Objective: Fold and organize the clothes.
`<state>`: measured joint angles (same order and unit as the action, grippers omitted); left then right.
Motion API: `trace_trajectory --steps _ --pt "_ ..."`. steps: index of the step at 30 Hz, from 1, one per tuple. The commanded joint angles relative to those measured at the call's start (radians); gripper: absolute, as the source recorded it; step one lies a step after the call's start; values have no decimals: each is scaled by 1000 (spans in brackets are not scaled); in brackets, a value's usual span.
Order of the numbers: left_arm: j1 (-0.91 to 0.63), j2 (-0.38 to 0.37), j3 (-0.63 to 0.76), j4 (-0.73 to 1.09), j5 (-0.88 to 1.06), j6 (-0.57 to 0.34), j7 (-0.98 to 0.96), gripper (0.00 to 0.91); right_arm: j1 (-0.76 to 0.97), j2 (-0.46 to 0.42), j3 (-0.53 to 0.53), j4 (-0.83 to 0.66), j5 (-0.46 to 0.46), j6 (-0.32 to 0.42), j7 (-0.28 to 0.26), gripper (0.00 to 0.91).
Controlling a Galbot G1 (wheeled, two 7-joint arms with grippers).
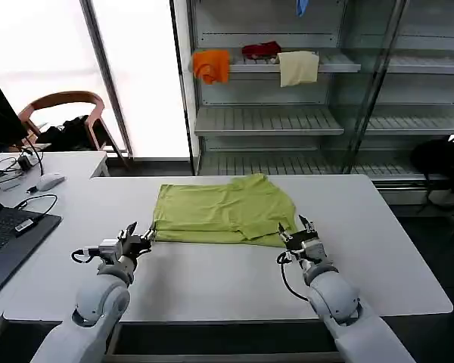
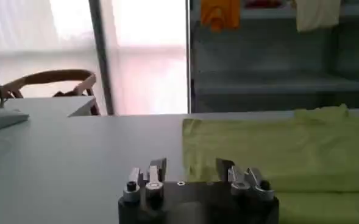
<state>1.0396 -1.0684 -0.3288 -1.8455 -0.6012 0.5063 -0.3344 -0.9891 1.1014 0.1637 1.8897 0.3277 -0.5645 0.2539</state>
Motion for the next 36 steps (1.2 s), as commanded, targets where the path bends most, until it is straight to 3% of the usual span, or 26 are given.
trace_trajectory --steps 1,8,18,24,27,30,31,33,36 --pt "63 15 -54 -68 -107 71 16 907 -77 -11 22 63 161 -13 46 907" --pt "40 1 -53 0 -101 70 50 907 -85 8 26 31 185 -13 85 907" --pt "-26 -19 -36 75 -107 65 60 897 -79 18 44 -1 210 19 64 907" --pt "-40 -29 -28 113 -102 49 70 615 -67 19 48 -23 218 27 51 867" --pt "-51 -32 -28 147 -100 42 79 504 -61 20 45 -31 221 28 48 736" --pt "-54 -32 -28 163 -99 31 91 252 -58 24 40 -33 220 28 45 605" --pt "-55 -33 -28 166 -100 30 93 111 -57 26 39 -33 220 28 44 544" --pt "-56 -34 -29 172 -99 26 97 30 -55 26 37 -36 218 30 44 484" --pt "-55 -32 -27 175 -98 23 104 10 -51 25 37 -38 219 31 45 282"
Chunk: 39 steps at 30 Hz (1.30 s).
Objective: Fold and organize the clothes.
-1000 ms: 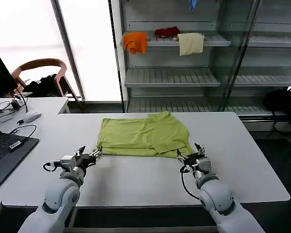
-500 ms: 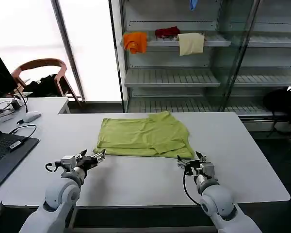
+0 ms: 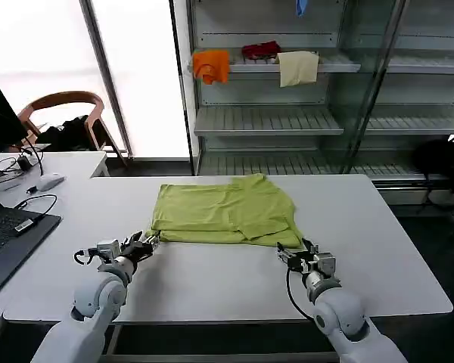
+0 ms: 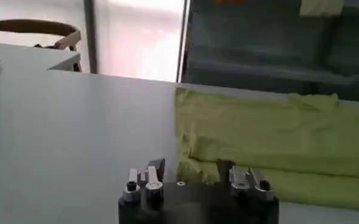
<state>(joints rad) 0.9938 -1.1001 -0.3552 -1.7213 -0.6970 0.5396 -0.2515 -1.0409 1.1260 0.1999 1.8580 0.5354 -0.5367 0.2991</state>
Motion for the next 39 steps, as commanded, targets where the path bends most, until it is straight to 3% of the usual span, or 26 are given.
trace_trajectory --steps 1,5,7,19,27,39 --pt "-8 0 0 52 -1 -12 26 10 0 0 1 -7 11 4 -1 191" --pt "-9 -1 6 62 9 -17 39 10 0 0 1 -13 11 5 -1 10" --pt "-9 -3 7 68 11 -18 39 10 -1 1 2 -15 11 5 -1 0" --pt "-5 23 17 21 10 -33 23 0 10 -9 6 13 22 9 3 0" --pt "66 54 9 -81 0 -29 -41 0 -39 -52 0 96 57 -29 12 0" --pt "320 81 -66 -382 -7 39 -233 0 -216 -211 25 306 94 -42 3 0"
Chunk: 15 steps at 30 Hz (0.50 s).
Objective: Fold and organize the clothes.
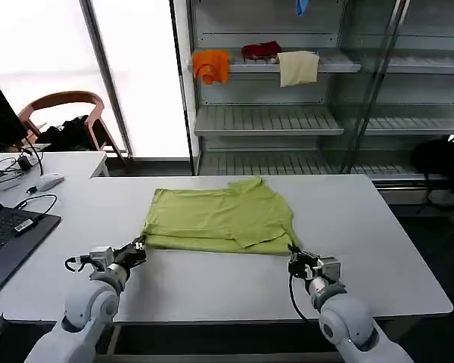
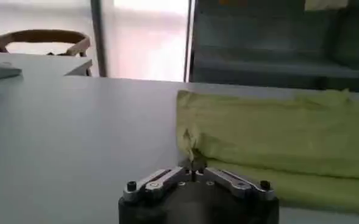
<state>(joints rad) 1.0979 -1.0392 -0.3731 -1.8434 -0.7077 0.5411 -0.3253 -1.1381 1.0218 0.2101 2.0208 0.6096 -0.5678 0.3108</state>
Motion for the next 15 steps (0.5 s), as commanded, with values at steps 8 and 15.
trace_trajectory --steps 8,15 --pt "399 -7 -82 -417 36 37 -284 10 -311 -174 103 258 24 -9 -31 0" --pt "490 -44 -70 -493 88 35 -376 30 -399 -185 149 291 13 4 -43 0"
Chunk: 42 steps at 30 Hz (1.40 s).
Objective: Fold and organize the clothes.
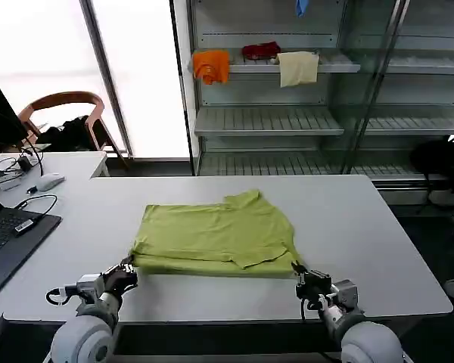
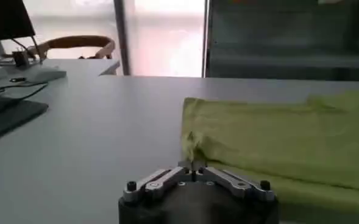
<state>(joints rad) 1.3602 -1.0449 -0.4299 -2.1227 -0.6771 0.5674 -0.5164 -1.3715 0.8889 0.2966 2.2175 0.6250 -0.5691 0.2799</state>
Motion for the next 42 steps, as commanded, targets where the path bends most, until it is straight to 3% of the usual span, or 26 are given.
trace_trajectory --steps 1,3,4,5,6,7,13,19,22,25,27,35,42 --pt "231 -41 -14 -217 57 9 -192 30 -169 -52 65 94 -4 8 -13 0" --pt "244 -41 -15 -221 60 9 -200 71 -173 -52 67 94 -4 9 -14 0" --pt "250 -42 -14 -222 61 9 -201 403 -174 -48 67 93 -7 9 -13 0" --pt "254 -43 -11 -222 69 9 -210 655 -176 -46 66 94 -10 9 -13 10" --pt "260 -51 -5 -227 79 9 -214 907 -177 -43 64 96 -16 9 -10 464" --pt "263 -52 -3 -228 79 9 -213 907 -177 -43 64 97 -17 7 -8 907" --pt "264 -44 2 -240 92 9 -195 907 -181 -43 79 119 -10 -8 16 907" --pt "267 -17 -12 -314 109 10 -192 907 -231 -56 179 197 48 -9 63 907" --pt "229 8 -17 -375 92 10 -156 907 -228 -78 280 224 92 -8 50 907" --pt "144 32 -17 -349 43 8 -76 907 -112 -84 293 169 119 -9 20 907" --pt "59 44 -11 -281 -2 -10 -9 907 3 -69 250 81 118 -9 -23 907" --pt "-226 71 31 33 -45 -55 163 907 553 43 -48 -350 68 13 -99 907" --pt "-364 86 48 210 -47 -26 275 907 831 123 -228 -619 72 -9 -134 907"
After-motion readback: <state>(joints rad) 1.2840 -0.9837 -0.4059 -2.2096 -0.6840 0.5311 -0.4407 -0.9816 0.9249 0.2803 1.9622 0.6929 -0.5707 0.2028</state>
